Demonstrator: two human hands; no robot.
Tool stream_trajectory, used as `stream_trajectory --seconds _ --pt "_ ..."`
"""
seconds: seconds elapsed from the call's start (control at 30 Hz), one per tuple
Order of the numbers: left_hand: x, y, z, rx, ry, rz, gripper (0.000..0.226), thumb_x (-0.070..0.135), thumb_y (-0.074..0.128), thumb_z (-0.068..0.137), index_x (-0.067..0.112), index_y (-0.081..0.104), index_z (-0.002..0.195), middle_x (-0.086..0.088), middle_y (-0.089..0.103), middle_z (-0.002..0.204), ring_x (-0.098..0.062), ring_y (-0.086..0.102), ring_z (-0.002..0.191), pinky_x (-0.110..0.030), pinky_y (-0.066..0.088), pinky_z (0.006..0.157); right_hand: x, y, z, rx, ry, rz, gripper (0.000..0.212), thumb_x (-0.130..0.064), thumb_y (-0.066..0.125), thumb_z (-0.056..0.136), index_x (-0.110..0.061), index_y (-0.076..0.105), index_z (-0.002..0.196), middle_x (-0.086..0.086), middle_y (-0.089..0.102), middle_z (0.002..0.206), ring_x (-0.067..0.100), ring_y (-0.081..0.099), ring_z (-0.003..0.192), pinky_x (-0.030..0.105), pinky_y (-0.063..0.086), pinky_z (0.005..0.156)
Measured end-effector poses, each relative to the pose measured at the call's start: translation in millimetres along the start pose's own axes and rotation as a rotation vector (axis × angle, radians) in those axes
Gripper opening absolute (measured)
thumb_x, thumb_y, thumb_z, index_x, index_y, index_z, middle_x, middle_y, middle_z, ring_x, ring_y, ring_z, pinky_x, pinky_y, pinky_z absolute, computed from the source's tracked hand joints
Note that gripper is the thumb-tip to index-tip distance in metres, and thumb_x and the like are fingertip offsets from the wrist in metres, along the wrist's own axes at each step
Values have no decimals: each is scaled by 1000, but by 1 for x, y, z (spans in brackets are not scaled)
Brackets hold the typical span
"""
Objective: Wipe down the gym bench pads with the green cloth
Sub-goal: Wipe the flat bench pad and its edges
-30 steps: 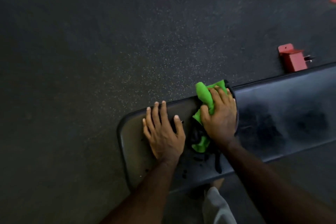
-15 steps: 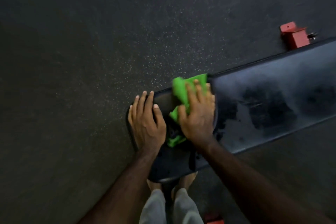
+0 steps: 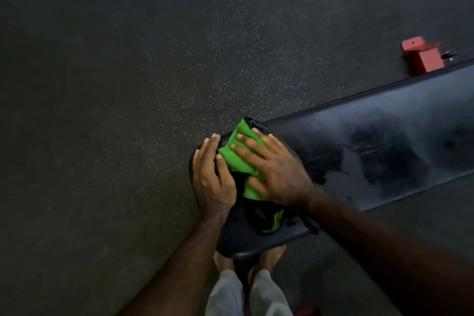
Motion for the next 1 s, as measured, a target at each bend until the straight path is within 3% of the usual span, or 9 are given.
stream_trajectory --seconds 0.07,0.2,0.4,0.5,0.6,0.77,0.83,0.93,1.0 --pt "-1 1 0 6 -9 0 46 18 42 101 8 62 141 -2 62 145 -19 49 141 -54 37 116 34 -13 -1 69 68 -19 78 -45 53 84 -23 42 158 4 38 165 31 32 153 50 25 126" --pt "-1 3 1 4 2 29 46 22 40 103 10 61 142 0 61 146 -18 48 142 -52 37 117 61 -31 -2 355 761 120 67 -42 51 83 -18 53 146 8 51 152 37 36 148 53 27 123" --pt "3 -1 -2 19 23 85 49 35 39 107 8 60 141 -5 61 145 -20 50 141 -47 35 120 14 -10 25 12 35 43 72 -44 51 85 -25 47 154 4 49 156 31 43 144 50 30 122" --pt "8 1 -4 -6 21 109 54 42 39 106 10 57 145 -4 58 148 -18 46 144 -37 28 124 64 -36 25 236 425 91 63 -42 54 84 -19 58 142 9 62 138 36 57 124 49 40 113" --pt "11 1 -4 -12 44 115 59 47 39 105 8 56 146 -7 57 148 -22 47 143 -40 29 124 39 -29 23 299 641 98 61 -40 52 86 -21 55 144 9 55 146 36 47 136 55 30 119" --pt "13 -1 -4 -16 108 166 74 63 39 101 6 55 145 -10 57 148 -28 49 141 -48 34 119 -7 4 0 2 -73 22 65 -46 54 95 -27 43 157 0 34 168 29 23 157 47 16 129" --pt "15 4 -4 -45 139 233 75 66 43 98 10 54 147 -8 54 151 -28 45 144 -49 32 120 29 -5 -12 73 85 17 71 -47 53 89 -27 45 157 1 35 167 30 27 156 52 23 126" --pt "16 12 -4 -81 134 368 74 67 44 94 17 53 148 -5 49 154 -26 38 148 -48 27 122 58 -21 -43 322 653 150 76 -46 51 84 -23 45 156 4 37 166 32 25 156 55 25 124" --pt "18 14 -3 -73 105 431 70 65 43 96 19 52 148 -4 49 153 -26 38 147 -49 27 122 34 -9 -52 287 701 189 81 -46 49 83 -25 37 160 4 27 170 33 14 159 55 17 127"
Point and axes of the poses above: each hand's wrist, its own z-axis towards the middle knuckle, its own y-axis out of the palm, x = y × z, the point moved 8 cm from there along z, towards the middle knuckle
